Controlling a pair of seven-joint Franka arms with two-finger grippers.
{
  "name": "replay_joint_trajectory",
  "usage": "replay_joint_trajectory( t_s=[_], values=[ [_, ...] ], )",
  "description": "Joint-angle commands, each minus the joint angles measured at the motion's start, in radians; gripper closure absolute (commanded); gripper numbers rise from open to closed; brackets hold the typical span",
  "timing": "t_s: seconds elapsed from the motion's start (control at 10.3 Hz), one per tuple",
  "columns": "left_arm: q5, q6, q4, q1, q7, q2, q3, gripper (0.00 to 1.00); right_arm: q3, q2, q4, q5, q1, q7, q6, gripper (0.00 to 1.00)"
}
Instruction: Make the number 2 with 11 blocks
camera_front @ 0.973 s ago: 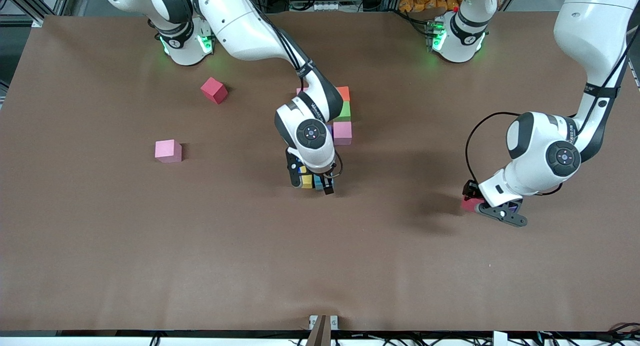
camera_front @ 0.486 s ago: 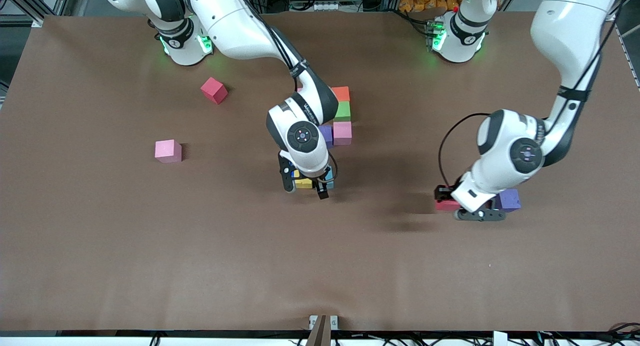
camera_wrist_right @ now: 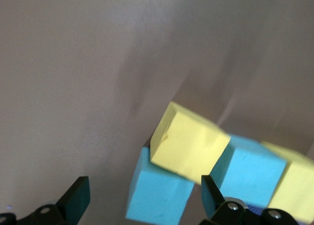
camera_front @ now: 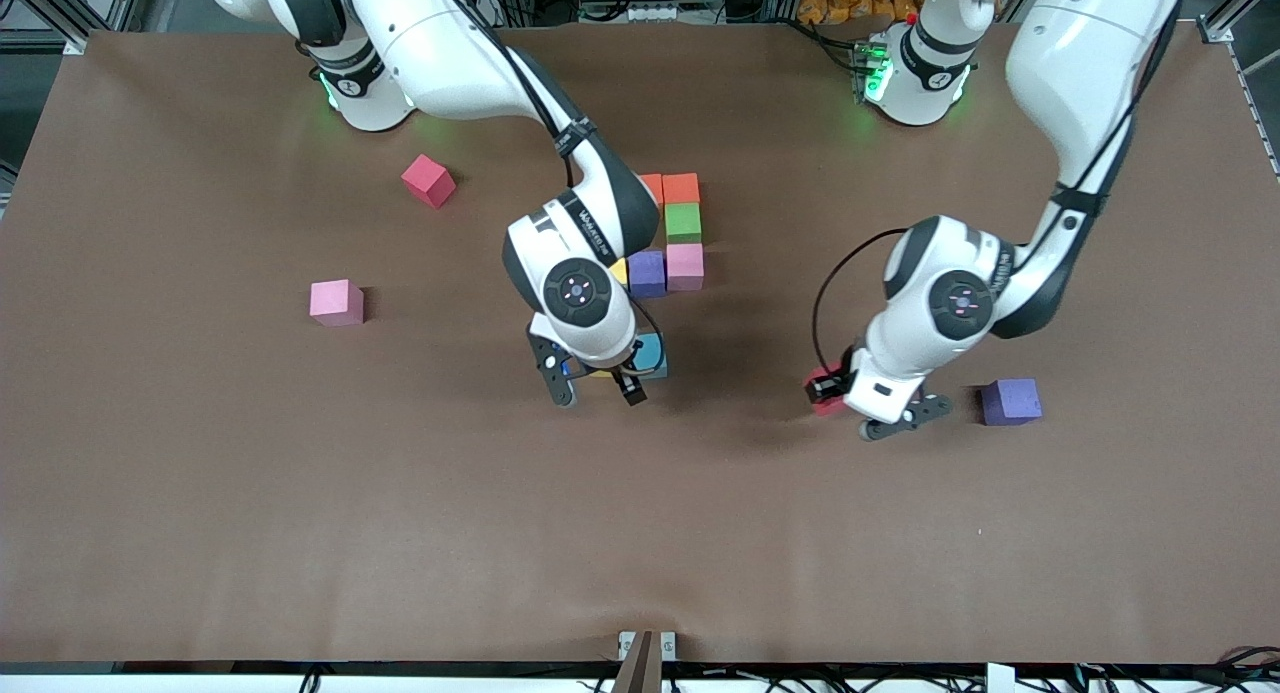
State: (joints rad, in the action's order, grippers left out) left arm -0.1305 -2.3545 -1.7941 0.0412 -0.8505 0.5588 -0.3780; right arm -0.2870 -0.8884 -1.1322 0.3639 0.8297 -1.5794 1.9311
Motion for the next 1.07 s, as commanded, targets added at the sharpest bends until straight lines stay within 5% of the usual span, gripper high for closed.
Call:
replay_joint_trajectory(
  t_s=[0.0,0.39,0.97],
  values=[
    [0.017,0.018,0.059,0.048,-0.17,0.047,0.005,0.67,-0.012,0.048,-0.001,-0.019,-0.05,0.236,-0.105,0.0],
    [0.008,0.012,0.071,0.149,-0.488,0.072,0.019,0.67,-0.168,0.091,-0.04,-0.016,-0.058,0.621,-0.274,0.0],
    [0.002,-0.026,0.118,0.198,-0.907,0.124,0.019,0.65,-0.23,0.245,-0.303,-0.028,-0.046,0.93,-0.151,0.0]
  ],
)
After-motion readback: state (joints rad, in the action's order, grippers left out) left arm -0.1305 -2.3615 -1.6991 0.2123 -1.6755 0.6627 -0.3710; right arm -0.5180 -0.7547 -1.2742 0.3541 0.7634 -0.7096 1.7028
